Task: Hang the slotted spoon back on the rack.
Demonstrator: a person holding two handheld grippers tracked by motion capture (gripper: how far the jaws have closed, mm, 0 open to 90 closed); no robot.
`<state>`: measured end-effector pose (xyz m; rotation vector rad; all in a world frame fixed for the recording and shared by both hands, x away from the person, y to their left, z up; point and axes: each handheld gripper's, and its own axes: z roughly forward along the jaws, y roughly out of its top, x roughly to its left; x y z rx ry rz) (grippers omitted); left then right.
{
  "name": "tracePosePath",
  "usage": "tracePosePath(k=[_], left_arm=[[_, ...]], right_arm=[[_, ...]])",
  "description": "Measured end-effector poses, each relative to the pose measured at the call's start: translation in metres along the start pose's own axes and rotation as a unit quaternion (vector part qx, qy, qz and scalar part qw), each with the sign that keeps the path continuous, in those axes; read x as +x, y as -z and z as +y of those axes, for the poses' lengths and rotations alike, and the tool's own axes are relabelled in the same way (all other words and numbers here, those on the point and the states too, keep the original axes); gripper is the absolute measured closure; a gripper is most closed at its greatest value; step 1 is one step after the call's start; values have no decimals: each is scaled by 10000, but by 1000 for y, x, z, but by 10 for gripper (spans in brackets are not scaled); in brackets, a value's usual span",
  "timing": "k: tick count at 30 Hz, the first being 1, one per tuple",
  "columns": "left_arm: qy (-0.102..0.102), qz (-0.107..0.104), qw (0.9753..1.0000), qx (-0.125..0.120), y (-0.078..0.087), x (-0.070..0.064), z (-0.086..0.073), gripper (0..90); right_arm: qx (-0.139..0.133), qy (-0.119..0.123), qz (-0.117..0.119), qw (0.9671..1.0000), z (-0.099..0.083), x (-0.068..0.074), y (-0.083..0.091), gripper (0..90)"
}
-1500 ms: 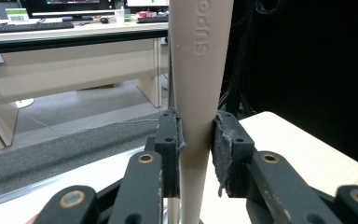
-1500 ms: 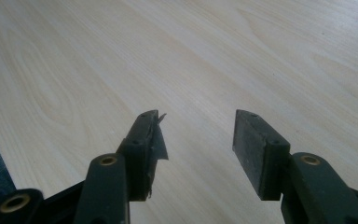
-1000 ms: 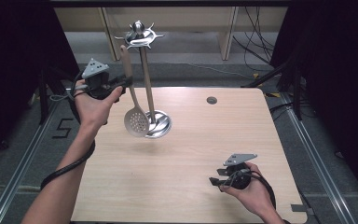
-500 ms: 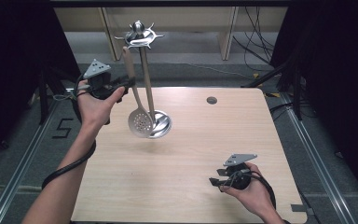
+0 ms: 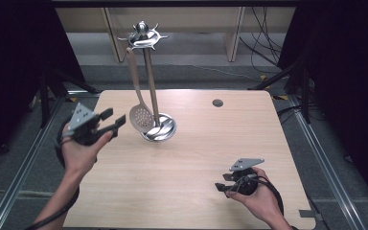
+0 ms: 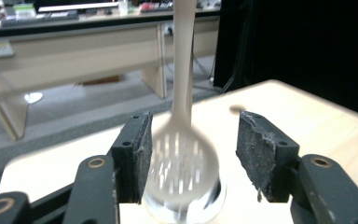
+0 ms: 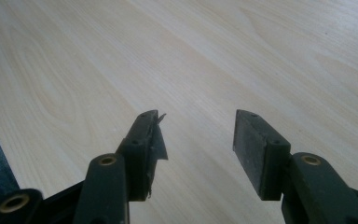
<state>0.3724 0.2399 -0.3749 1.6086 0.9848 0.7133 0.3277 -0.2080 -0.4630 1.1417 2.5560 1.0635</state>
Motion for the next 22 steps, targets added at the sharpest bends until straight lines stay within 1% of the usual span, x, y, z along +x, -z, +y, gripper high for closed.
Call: tracePosePath(k=[1, 2, 3, 4, 5, 6, 7, 8, 9, 11, 12, 13, 15, 16, 19, 20, 21, 22], left_arm=[[0, 0, 10000, 0, 0, 0, 0, 439], [141, 39, 9999, 73, 10, 1, -30, 434], [187, 97, 9997, 158, 15, 0, -44, 433], [209, 145, 9994, 247, 21, 0, -63, 431], [156, 225, 9991, 330, 25, 0, -76, 429], [156, 225, 9991, 330, 25, 0, -76, 429], [122, 373, 9984, 410, 32, -1, -99, 430], [136, 420, 9977, 518, 36, -1, -111, 435], [206, 403, 9974, 565, 38, -1, -118, 442], [222, 385, 9975, 551, 41, -2, -121, 441], [231, 357, 9975, 571, 43, -6, -123, 439], [266, 317, 9974, 595, 43, -8, -124, 435], [278, 302, 9973, 616, 42, -9, -125, 431], [221, 281, 9973, 646, 39, -10, -126, 429], [241, 307, 9970, 675, 37, -10, -127, 425], [246, 324, 9969, 667, 36, -8, -128, 423], [264, 337, 9970, 649, 36, -7, -128, 424], [264, 337, 9970, 649, 36, -7, -128, 423]], right_arm=[[0, 0, 0, 10000, 0, 0, 0, 511], [30, -34, 4, 10000, 0, 0, 0, 510], [33, -25, 6, 10000, 0, 0, -1, 510], [32, -17, 9, 10000, 0, 0, -1, 510], [10, 273, -23, 9996, 0, -3, -2, 508], [61, 135, 36, 9999, 1, -1, 0, 508], [39, 116, 16, 9999, 1, -1, 0, 506], [39, 117, 21, 9999, 1, -1, 0, 506], [50, 66, 2, 10000, 1, 0, 1, 505], [58, 56, 1, 10000, 1, 1, 1, 504], [25, 136, -8, 9999, 1, 0, -1, 504], [69, 35, 14, 10000, 1, 1, 1, 504], [81, 46, 4, 10000, 1, 2, 0, 502], [-6, 32, -7, 10000, 0, 2, -2, 502], [74, 91, 18, 9999, 1, 2, -1, 498], [-58, 75, 10, 10000, 0, 2, -3, 494], [42, 115, 21, 9999, 0, 2, -1, 492], [42, 115, 21, 9999, 0, 2, -1, 492]])
